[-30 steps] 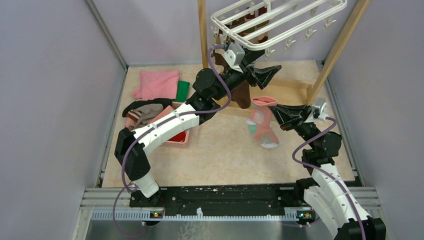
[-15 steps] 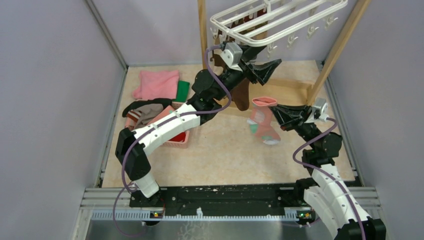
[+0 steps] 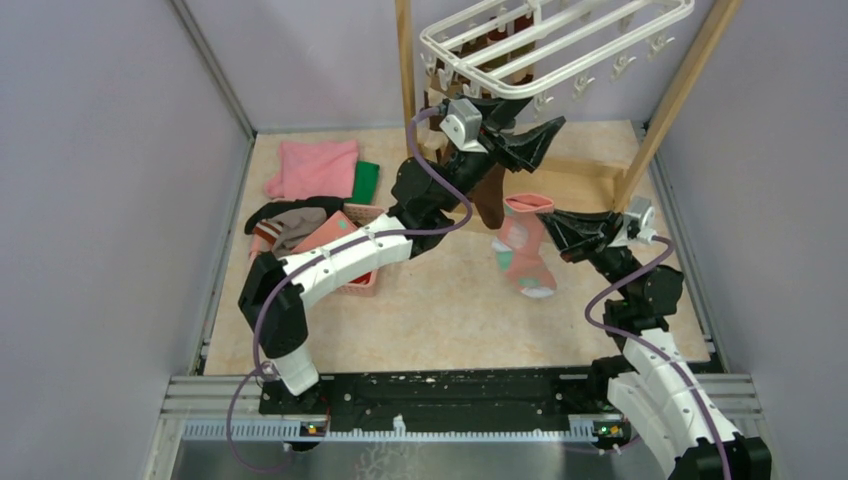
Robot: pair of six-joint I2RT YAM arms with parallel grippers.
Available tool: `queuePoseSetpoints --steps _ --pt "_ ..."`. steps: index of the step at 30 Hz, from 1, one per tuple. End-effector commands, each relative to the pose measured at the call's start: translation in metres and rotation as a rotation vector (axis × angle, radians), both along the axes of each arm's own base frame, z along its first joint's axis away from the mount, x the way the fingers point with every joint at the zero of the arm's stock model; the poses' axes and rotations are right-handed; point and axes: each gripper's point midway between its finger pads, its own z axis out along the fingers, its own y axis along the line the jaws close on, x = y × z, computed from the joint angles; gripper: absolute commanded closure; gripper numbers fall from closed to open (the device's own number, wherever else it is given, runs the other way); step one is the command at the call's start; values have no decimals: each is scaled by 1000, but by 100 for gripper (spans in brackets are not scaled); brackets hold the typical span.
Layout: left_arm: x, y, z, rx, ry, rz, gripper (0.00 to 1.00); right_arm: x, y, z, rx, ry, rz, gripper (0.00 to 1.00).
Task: Clip the socks to the hanger
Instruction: Open the clamp at the hanger.
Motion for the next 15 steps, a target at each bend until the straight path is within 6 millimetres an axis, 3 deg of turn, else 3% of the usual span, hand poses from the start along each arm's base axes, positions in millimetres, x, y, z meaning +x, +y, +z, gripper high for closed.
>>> queuePoseSetpoints --steps 1,15 --pt "-1 7 12 -102 -19 16 28 -4 -5 10 22 -45 -21 100" --pt "5 5 15 -166 -4 17 36 -3 -7 7 22 -41 -30 100"
